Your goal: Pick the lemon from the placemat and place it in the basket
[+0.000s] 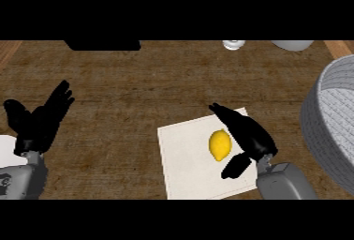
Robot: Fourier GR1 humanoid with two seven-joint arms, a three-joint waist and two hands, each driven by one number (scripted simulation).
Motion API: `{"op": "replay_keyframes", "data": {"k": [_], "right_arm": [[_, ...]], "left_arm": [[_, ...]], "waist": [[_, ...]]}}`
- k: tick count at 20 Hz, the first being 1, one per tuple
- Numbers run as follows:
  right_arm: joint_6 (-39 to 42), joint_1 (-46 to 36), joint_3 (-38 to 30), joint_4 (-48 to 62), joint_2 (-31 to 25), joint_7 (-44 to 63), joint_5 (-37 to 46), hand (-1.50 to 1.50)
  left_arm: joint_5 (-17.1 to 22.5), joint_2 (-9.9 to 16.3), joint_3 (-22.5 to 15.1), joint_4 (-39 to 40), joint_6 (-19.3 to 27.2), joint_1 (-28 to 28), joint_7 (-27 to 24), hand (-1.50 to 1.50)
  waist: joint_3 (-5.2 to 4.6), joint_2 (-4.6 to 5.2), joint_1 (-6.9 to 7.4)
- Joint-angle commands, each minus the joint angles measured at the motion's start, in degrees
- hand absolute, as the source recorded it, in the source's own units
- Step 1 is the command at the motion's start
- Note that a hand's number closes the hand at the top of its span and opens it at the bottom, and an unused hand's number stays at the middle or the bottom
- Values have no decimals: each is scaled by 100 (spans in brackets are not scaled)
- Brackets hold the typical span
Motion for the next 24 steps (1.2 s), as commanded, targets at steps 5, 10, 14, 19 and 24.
{"op": "replay_keyframes", "data": {"k": [5,10,14,19,24], "right_arm": [[-199,-70,37,470,154,-282,594,-150],[-127,-173,467,675,220,-262,1083,150],[-176,117,441,503,267,-480,1204,150],[-147,271,524,458,284,-574,1425,150],[-1745,-809,-1573,1442,758,2166,1395,150]], "left_arm": [[-223,-32,105,115,-52,-131,-82,0],[-182,-103,65,-40,-137,33,-46,0],[-91,-45,296,211,-219,-178,21,0],[-209,-126,219,-59,-132,-156,138,0],[-177,-176,186,141,-140,-135,-85,0]], "waist": [[0,2,-4],[0,1,5],[0,0,-10],[0,-3,-11],[-4,108,60]]}}
